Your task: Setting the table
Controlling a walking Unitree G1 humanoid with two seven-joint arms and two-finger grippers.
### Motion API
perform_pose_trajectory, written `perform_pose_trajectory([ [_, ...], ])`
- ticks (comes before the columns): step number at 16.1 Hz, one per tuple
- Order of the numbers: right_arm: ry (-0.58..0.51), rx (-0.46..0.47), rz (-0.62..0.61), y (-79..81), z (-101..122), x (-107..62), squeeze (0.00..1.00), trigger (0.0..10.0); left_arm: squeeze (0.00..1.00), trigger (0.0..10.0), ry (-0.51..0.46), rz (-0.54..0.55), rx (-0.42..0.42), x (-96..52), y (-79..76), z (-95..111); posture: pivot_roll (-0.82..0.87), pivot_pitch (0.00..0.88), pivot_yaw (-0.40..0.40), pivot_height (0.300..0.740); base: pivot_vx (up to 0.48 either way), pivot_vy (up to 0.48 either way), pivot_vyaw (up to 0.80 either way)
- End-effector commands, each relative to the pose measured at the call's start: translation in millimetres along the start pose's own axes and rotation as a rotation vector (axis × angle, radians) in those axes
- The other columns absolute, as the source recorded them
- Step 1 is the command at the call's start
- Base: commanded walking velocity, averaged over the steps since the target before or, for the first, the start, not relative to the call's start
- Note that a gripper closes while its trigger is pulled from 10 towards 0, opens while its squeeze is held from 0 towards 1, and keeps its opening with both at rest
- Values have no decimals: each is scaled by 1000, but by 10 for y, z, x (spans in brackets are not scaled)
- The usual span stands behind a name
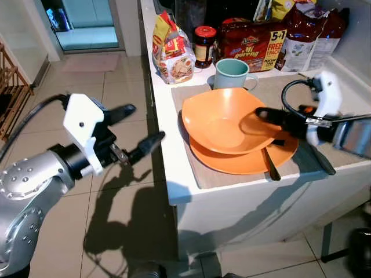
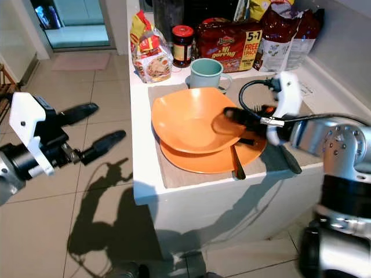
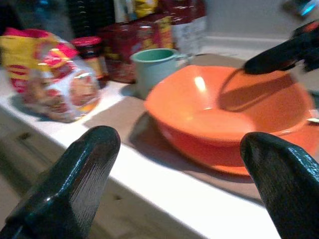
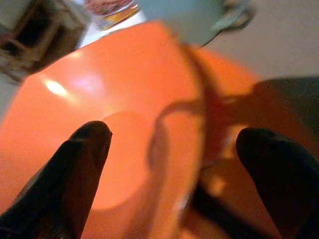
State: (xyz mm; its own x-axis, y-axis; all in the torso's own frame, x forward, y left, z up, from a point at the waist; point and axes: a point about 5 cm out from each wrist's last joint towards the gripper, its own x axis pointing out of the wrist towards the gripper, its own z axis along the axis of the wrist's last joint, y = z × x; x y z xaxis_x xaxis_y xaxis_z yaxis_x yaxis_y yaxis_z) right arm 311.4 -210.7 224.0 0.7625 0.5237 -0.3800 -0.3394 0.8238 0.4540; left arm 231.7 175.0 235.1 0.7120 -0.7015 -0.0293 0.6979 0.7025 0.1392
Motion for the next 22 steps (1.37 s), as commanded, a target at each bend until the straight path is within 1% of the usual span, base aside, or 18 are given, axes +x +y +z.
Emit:
perform_pose_trajectory([
  [1,-18,45,26,7,28,-37,0,10000,0,10000,-1,-39,-13,-17,-45,22,67,38,-2,740,0,0,0],
  [2,-28,83,46,4,32,-36,0,10000,0,10000,2,-54,-25,-16,-61,19,67,37,-2,740,0,0,0],
  [3,-31,95,52,2,34,-37,0,10000,0,10000,3,-59,-27,-16,-66,20,67,37,-2,740,0,0,0],
  [4,-22,110,43,-24,14,-45,0,4941,0,10000,7,-70,-27,-21,-90,30,69,30,-5,740,0,0,0],
  [5,-17,115,40,-32,0,-45,0,1216,0,10000,8,-73,-27,-23,-101,34,70,29,-5,740,0,0,0],
  [6,-13,127,40,-28,-16,-46,0,0,0,10000,11,-76,-29,-27,-110,37,72,26,-6,740,0,0,0],
  [11,-5,168,52,0,-65,-40,0,0,0,10000,37,-86,-32,-44,-117,10,72,21,-4,740,0,0,0],
  [15,-12,180,55,17,-54,-47,0,0,0,10000,38,-95,-39,-47,-123,8,73,20,-3,740,0,0,0],
  [20,-18,179,55,47,-50,-47,0,0,0,10000,64,-87,-30,-48,-124,-39,75,23,-2,740,0,0,0],
  [22,-23,178,58,59,-42,-51,0,0,0,10000,98,-75,-7,-55,-111,-80,74,26,-1,740,0,0,0],
])
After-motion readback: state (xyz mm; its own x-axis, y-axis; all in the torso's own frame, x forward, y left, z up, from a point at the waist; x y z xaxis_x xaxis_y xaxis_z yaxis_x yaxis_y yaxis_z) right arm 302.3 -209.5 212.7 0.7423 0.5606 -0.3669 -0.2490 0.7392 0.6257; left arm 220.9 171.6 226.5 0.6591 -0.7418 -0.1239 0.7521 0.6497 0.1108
